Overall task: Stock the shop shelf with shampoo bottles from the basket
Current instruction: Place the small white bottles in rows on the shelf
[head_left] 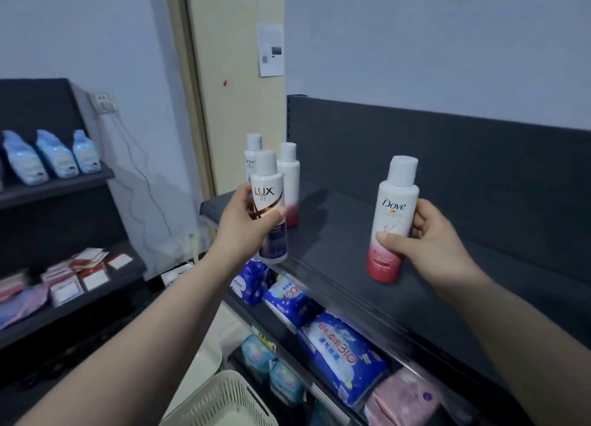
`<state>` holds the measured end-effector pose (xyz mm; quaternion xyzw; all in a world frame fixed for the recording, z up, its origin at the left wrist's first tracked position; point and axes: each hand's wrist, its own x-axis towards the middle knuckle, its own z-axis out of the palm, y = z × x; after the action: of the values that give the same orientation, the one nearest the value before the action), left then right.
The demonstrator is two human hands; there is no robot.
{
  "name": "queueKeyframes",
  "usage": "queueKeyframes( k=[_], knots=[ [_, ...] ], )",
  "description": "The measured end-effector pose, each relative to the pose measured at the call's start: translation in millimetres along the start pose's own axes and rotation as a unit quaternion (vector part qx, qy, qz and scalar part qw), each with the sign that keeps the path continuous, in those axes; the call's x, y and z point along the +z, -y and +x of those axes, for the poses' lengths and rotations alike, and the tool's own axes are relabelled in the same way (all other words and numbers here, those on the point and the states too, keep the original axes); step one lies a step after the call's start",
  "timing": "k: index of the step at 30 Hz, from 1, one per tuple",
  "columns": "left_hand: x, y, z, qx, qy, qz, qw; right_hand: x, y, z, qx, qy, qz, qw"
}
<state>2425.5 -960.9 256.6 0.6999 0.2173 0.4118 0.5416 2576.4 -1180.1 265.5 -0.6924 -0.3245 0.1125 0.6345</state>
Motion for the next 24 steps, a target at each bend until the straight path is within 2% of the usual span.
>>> queueKeyframes(
  k=[6, 14, 20, 24],
  knots=[
    [-27, 20, 42, -0.015, -0.027, 0.006, 0.999, 50, -17, 56, 0.001, 0.003, -0.026, 1.000],
    [-55, 42, 101, -0.023, -0.012, 0.005, 1.000, 103, -39, 132, -0.004, -0.022, -0.094, 0.995],
    [-71, 57, 131, -0.020, 0.009, 0.005, 1.000, 125, -57, 162, -0.004, -0.031, -0.123, 0.992],
    [-80, 65, 152, -0.008, -0.010, -0.002, 1.000, 128, -61, 172, -0.016, -0.028, -0.143, 0.989]
  ],
)
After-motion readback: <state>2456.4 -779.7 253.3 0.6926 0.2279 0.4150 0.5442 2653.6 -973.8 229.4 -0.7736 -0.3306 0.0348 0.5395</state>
